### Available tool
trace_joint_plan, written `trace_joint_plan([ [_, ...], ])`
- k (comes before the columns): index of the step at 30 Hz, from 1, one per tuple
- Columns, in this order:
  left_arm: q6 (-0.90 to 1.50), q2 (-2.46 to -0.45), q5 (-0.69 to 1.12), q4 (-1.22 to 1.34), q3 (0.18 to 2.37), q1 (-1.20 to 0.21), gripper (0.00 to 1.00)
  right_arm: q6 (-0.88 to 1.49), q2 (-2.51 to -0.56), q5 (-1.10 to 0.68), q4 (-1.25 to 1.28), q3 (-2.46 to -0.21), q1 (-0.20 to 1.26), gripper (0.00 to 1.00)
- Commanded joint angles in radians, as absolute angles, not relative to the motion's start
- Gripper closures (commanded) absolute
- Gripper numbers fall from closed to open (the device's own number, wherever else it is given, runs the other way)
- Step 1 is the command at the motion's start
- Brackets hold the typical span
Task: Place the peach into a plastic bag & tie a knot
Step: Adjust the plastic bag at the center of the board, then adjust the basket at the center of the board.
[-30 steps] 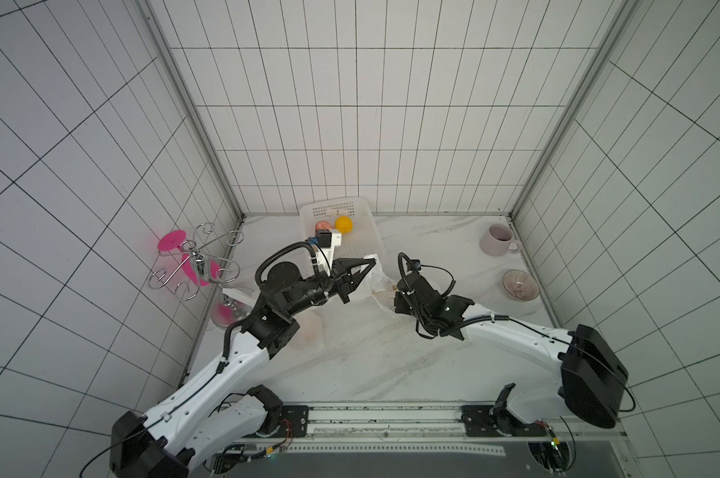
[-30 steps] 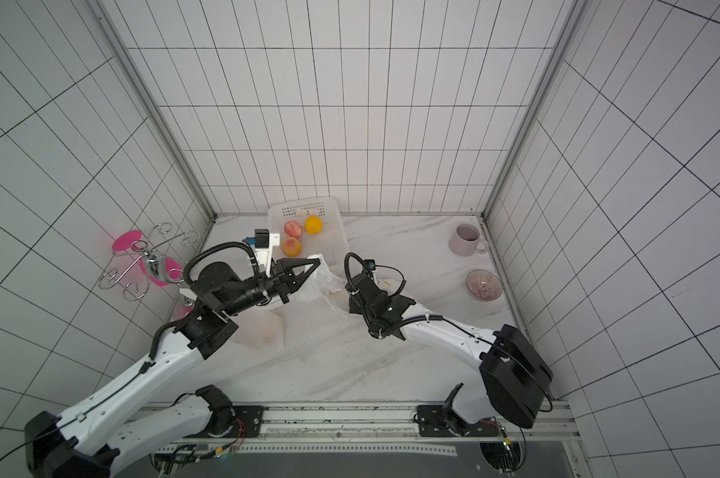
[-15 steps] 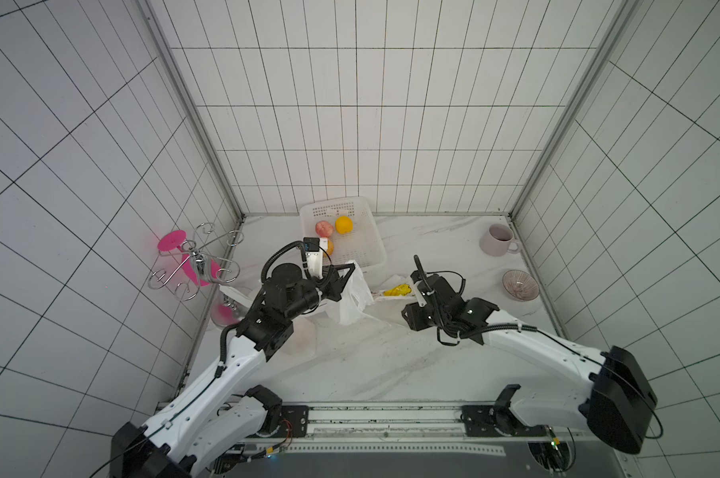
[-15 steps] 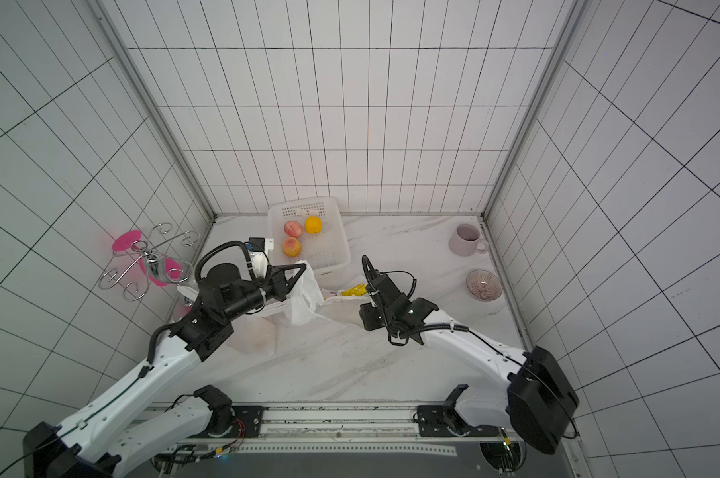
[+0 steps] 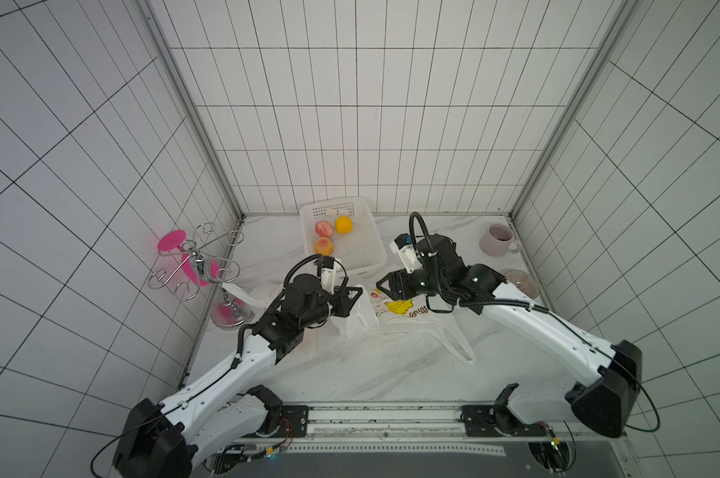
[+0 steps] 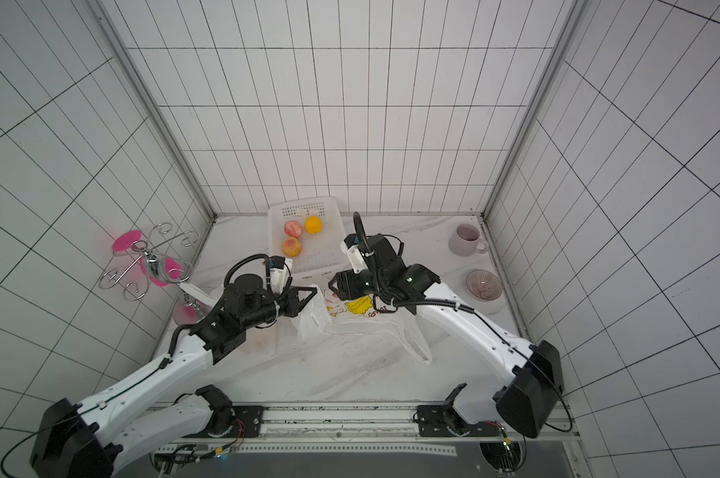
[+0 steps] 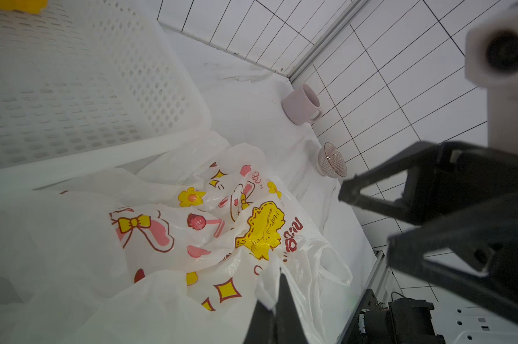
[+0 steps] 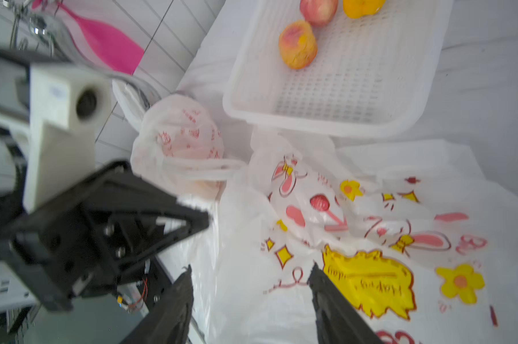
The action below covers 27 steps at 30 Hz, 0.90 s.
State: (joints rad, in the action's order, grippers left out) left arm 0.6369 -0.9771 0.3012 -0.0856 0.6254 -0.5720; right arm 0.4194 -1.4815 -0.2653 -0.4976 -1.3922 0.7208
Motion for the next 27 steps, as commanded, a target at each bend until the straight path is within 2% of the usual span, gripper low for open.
trace_joint_plan([
  [1, 0.620, -0.956, 0.161, -0.188, 0.619, -0.577, 1.00, 0.477, -1.706, -0.245, -0.518, -1.656, 0.668, 0.33],
  [4, 0.523, -0.974, -0.017, -0.333, 0.677, -0.586, 1.00, 0.440, -1.934, -0.277, -0.532, -1.864, 0.661, 0.27],
  [8, 0.513, -0.995, -0.264, -0.472, 0.727, -0.581, 1.00, 0.406, -2.212, -0.297, -0.574, -2.192, 0.660, 0.18],
  [12, 0.508, -1.027, -0.298, -0.493, 0.752, -0.581, 1.00, 0.395, -2.452, -0.215, -0.703, -2.508, 0.657, 0.16],
  [17, 0.515, -0.996, -0.267, -0.510, 0.795, -0.582, 1.00, 0.373, -2.505, -0.087, -0.718, -2.505, 0.637, 0.18],
  [27, 0.541, -0.912, -0.246, -0.608, 0.839, -0.581, 1.00, 0.331, -2.373, 0.160, -0.727, -2.233, 0.567, 0.18],
])
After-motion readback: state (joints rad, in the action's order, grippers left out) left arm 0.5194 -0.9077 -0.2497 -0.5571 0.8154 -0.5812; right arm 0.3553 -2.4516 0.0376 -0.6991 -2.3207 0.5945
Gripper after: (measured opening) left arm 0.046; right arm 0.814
